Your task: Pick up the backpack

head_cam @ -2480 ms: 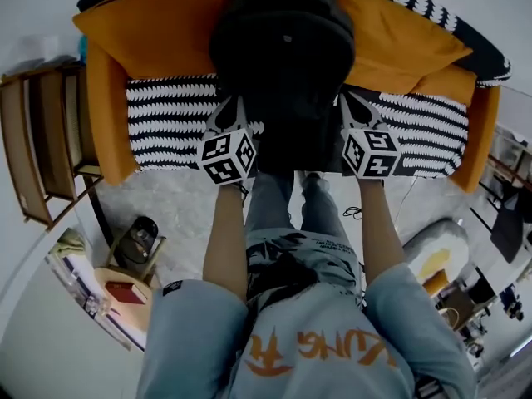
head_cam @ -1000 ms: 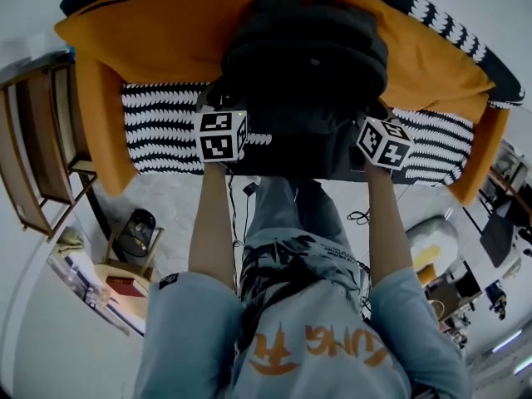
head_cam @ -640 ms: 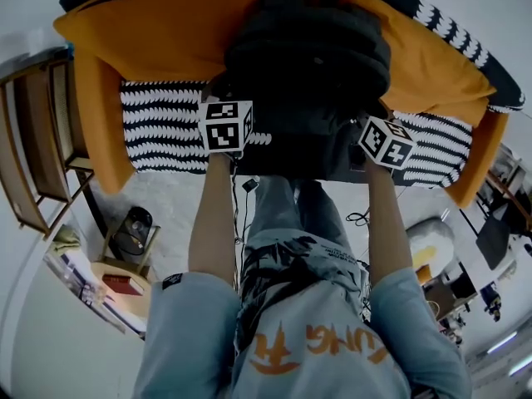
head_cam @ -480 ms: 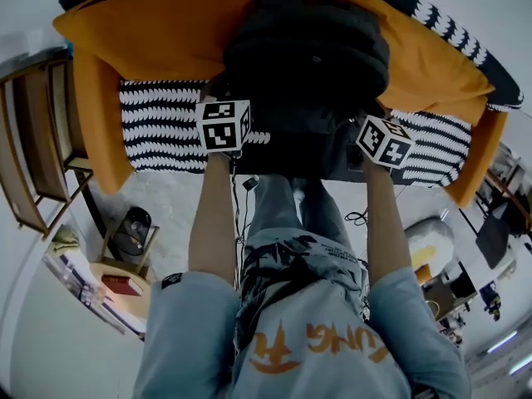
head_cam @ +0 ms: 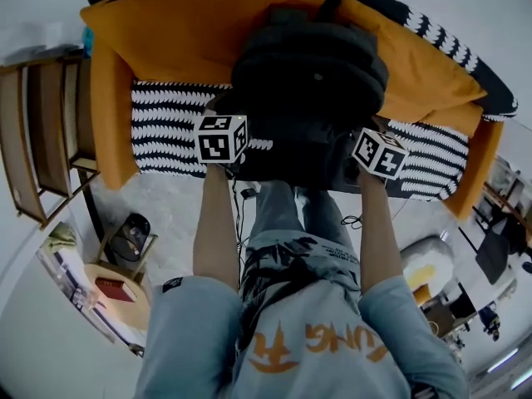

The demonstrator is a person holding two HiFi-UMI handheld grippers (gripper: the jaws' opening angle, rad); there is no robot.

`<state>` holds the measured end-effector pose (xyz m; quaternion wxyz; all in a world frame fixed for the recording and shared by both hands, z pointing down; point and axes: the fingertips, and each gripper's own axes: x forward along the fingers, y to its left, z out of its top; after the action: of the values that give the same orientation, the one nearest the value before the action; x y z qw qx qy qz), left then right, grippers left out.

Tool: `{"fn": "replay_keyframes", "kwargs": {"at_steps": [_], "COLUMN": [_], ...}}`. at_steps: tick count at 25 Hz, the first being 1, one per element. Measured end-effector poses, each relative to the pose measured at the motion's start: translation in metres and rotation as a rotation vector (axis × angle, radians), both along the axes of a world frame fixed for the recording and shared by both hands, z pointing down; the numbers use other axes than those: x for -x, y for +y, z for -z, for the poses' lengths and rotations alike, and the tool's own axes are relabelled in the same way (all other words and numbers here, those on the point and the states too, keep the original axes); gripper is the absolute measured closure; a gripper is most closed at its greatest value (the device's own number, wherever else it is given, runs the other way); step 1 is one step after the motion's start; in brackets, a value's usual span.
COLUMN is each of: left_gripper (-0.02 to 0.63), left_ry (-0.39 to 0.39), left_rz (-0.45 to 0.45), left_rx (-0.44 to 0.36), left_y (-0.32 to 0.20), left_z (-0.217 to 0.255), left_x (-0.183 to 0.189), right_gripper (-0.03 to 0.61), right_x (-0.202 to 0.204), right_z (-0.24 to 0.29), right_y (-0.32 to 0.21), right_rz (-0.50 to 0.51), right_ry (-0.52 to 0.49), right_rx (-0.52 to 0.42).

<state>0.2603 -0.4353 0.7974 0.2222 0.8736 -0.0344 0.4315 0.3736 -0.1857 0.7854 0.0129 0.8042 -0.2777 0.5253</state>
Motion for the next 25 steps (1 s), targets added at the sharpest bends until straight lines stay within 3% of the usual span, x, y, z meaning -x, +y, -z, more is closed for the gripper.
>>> {"fn": "replay_keyframes", "kwargs": {"at_steps": [9, 25], "left_gripper": [0.518, 0.525], "left_ry": [0.03, 0.187], "left_rz": [0.021, 0.082], "left_rx": [-0.004, -0.147], "left_y": [0.017, 0.054], "left_z": [0.043, 0.179], "left_x": [0.046, 0.101], "right_gripper": [0.529, 0.532], "right_x": [0.035, 0.069], "right_z": [0.033, 0.153], "right_y": [0.01, 0.035], "right_rz": [0.002, 0.027], "right_ry": [-0.008, 0.166], "right_rx": [-0.042, -0.201]}}
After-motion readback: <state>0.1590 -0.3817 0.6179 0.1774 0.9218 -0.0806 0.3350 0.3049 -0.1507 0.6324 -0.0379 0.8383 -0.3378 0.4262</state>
